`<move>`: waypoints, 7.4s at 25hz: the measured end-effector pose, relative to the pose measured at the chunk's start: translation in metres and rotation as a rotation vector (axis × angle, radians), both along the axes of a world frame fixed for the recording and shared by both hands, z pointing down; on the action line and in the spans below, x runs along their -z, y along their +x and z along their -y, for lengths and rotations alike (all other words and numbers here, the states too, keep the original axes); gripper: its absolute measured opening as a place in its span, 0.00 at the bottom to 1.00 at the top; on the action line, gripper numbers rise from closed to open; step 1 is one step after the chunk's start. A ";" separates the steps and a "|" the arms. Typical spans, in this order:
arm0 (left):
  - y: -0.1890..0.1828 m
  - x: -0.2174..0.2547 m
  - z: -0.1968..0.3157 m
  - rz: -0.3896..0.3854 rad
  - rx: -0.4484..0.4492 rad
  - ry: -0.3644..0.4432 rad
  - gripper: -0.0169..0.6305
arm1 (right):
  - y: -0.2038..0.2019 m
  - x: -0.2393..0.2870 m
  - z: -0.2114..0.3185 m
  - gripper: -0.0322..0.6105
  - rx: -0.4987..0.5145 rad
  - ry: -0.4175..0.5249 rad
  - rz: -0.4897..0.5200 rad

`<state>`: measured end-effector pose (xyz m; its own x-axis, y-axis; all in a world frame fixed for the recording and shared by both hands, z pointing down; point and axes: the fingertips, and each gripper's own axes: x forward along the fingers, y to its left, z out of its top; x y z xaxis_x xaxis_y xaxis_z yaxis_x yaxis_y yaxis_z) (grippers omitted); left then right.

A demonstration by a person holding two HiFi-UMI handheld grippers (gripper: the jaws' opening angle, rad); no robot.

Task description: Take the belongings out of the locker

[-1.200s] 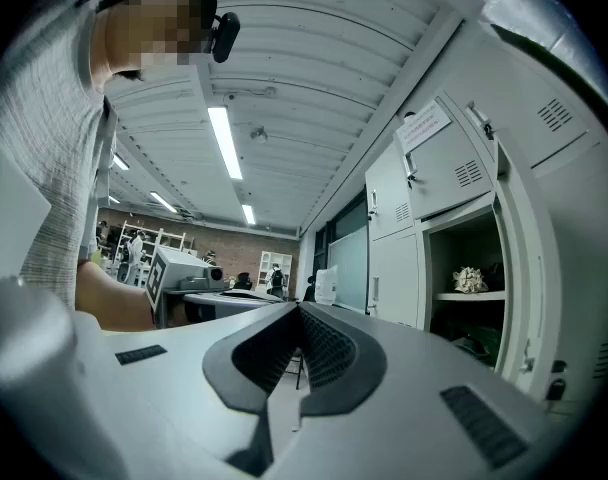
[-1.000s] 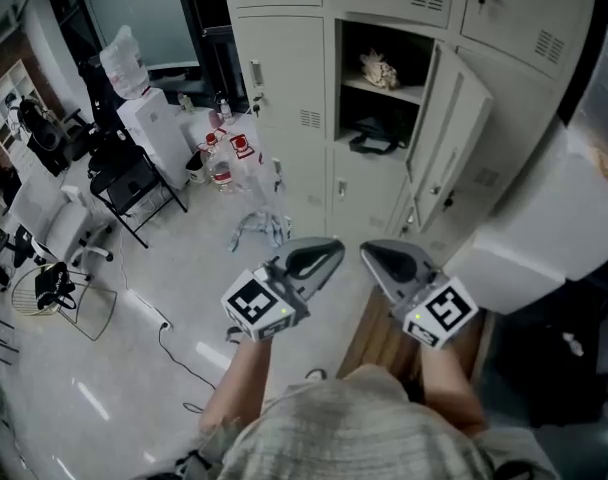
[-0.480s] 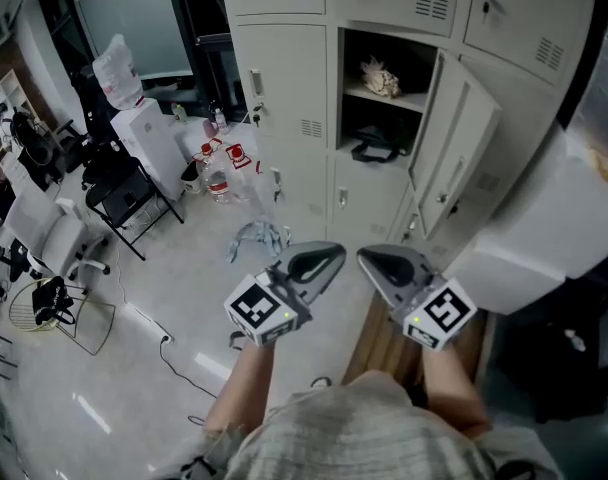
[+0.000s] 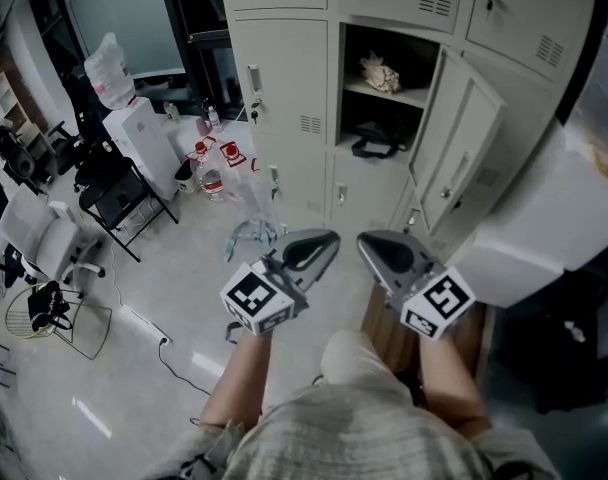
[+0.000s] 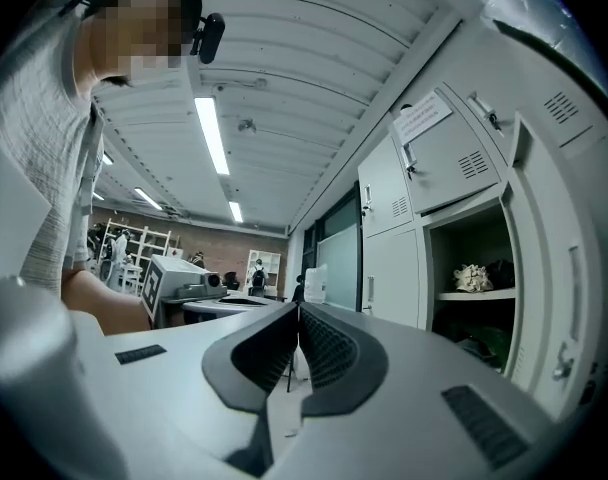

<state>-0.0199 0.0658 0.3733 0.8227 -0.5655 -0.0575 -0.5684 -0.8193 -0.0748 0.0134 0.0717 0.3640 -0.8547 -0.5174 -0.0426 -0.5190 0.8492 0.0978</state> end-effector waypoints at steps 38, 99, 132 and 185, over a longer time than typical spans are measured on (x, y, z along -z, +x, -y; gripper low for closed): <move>0.039 0.007 0.297 0.027 -0.029 -0.012 0.04 | 0.043 0.025 0.316 0.05 -0.257 0.030 -0.002; 0.057 -0.005 0.385 -0.032 -0.300 -0.047 0.04 | 0.106 0.015 0.520 0.50 -0.817 -0.183 -0.349; 0.053 -0.011 0.369 -0.006 -0.279 -0.071 0.04 | 0.098 0.012 0.438 0.40 -0.722 -0.077 0.111; 0.056 -0.024 0.342 0.054 -0.246 -0.115 0.04 | 0.082 -0.015 0.349 0.39 -0.361 -0.316 0.592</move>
<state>0.0361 -0.2763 0.3976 0.9364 -0.3483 0.0432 -0.3487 -0.9372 0.0023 0.0953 -0.2777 0.3795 -0.5109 -0.8241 -0.2447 -0.6596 0.5584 -0.5032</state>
